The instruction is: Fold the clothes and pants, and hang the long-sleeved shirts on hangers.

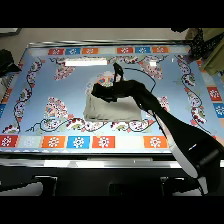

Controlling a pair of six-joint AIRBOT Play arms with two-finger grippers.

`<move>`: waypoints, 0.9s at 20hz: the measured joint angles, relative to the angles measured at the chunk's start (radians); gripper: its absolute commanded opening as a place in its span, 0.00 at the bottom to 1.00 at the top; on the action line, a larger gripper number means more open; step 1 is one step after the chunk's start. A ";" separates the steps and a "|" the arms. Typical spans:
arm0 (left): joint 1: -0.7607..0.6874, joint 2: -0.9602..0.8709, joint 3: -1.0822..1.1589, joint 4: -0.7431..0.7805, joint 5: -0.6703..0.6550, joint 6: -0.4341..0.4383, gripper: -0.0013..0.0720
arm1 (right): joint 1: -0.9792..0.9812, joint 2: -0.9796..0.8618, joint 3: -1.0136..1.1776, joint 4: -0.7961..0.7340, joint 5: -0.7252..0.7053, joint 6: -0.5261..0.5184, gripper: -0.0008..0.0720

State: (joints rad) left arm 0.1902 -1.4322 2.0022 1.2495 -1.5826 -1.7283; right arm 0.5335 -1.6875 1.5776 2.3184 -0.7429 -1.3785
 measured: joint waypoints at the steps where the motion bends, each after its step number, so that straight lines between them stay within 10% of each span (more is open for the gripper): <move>1: 0.000 0.000 0.000 0.000 0.000 0.000 0.04 | -0.008 0.007 0.021 0.006 -0.017 -0.009 0.68; 5: 0.000 0.000 0.000 0.000 0.000 0.000 0.04 | -0.132 0.049 0.095 -0.010 -0.145 -0.053 0.85; 18: 0.000 0.001 0.000 0.000 -0.057 0.000 0.04 | -0.677 0.026 -0.178 0.058 -0.462 -0.382 0.85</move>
State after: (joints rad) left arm 0.1905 -1.4311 2.0022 1.2495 -1.6394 -1.7283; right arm -0.1432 -1.6615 1.3994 2.3760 -1.2049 -1.7603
